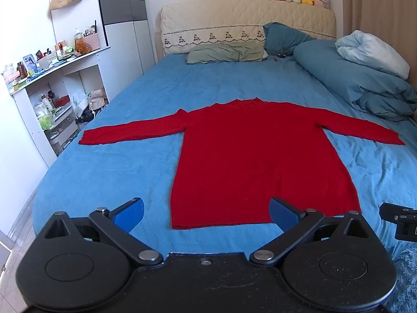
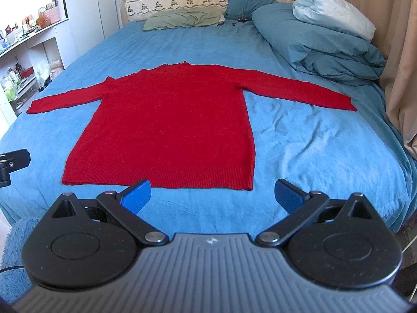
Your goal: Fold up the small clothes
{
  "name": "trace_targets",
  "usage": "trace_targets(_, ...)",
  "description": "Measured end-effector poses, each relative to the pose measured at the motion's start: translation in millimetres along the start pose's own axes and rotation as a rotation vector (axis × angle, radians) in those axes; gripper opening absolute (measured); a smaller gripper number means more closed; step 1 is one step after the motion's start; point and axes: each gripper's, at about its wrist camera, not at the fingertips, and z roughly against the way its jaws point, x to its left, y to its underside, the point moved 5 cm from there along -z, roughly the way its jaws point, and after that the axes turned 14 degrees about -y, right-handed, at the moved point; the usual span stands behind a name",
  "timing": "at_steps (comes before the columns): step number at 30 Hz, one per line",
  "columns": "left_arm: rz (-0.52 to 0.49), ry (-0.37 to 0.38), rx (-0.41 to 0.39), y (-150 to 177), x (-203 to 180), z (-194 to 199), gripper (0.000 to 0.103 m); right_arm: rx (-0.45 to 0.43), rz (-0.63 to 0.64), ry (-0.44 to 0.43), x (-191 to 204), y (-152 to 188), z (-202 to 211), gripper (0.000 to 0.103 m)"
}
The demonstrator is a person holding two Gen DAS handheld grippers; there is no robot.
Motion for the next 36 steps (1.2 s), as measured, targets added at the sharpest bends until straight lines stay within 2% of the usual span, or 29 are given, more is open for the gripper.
trace_targets(36, 0.025, -0.001, -0.026, 0.1, 1.5, 4.8, 0.103, -0.009, -0.002, 0.001, -0.2, -0.9, 5.6, 0.103)
